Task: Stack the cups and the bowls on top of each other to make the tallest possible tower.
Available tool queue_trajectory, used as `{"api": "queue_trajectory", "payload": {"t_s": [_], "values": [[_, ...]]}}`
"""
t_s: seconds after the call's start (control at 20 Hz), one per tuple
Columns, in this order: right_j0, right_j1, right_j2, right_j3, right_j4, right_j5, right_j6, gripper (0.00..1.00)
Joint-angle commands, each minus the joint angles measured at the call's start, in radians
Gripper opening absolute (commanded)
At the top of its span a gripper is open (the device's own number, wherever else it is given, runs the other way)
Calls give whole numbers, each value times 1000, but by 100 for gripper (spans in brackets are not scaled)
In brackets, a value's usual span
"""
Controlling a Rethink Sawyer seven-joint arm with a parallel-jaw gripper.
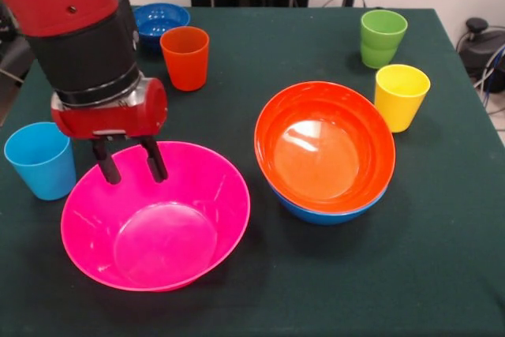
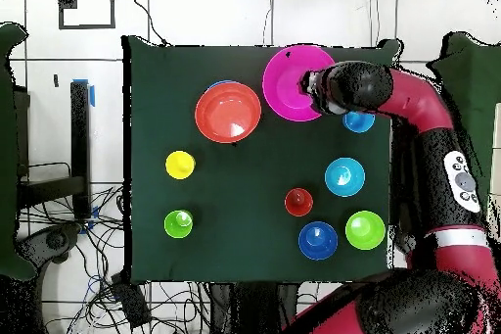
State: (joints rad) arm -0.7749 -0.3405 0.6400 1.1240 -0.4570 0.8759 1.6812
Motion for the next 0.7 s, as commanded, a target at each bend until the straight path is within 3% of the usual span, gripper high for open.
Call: {"api": "queue_trajectory", "payload": {"t_s": [0.05,0.4,0.7], "values": [[-7,-19,-10,-36,-73,132,-328,100],[-57,-11,28,60,-42,71,-302,100],[-51,-47,-10,48,-120,49,-326,100]]}}
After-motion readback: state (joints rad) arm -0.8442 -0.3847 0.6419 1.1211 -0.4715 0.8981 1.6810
